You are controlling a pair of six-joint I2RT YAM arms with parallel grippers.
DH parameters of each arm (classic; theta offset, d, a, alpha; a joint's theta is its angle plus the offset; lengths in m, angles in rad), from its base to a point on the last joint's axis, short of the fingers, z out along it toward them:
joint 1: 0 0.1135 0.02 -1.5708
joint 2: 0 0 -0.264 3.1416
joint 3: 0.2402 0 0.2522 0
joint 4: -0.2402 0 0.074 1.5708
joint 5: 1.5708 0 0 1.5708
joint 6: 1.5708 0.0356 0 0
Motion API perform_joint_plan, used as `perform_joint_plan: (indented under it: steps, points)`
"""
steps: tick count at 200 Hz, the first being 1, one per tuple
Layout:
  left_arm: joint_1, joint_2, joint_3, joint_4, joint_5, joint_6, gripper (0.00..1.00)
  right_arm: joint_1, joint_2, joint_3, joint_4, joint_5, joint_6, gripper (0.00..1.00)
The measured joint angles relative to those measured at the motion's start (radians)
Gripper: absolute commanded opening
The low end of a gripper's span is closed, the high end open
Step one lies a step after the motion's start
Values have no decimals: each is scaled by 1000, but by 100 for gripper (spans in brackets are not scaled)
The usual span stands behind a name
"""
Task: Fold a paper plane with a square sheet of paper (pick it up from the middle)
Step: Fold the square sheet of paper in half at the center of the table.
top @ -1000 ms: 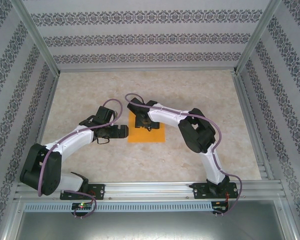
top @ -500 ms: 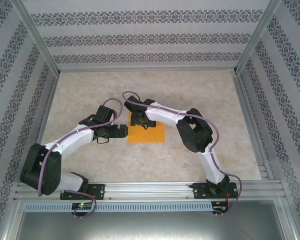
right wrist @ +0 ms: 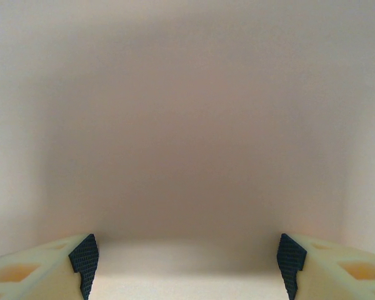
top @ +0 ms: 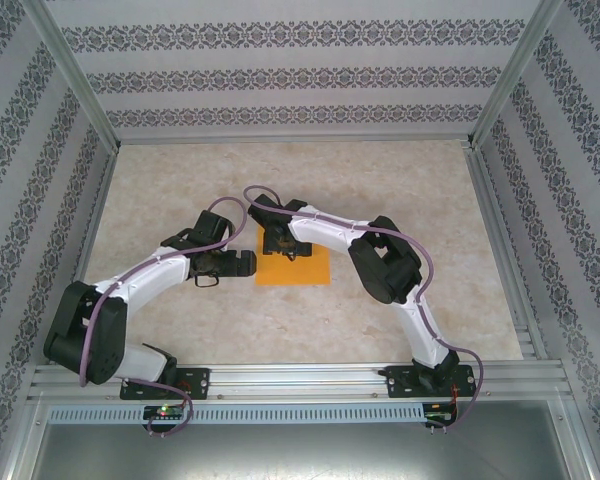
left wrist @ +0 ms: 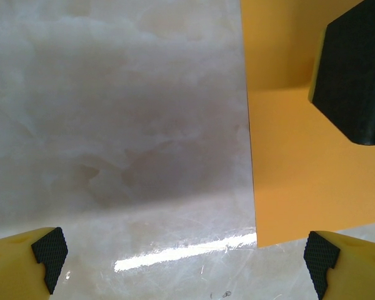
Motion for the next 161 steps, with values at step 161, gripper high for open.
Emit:
perform_joint_plan:
  steps: [161]
  points:
    - [0, 41, 2, 0, 32, 0, 100, 0, -23, -40, 37, 10, -21, 51]
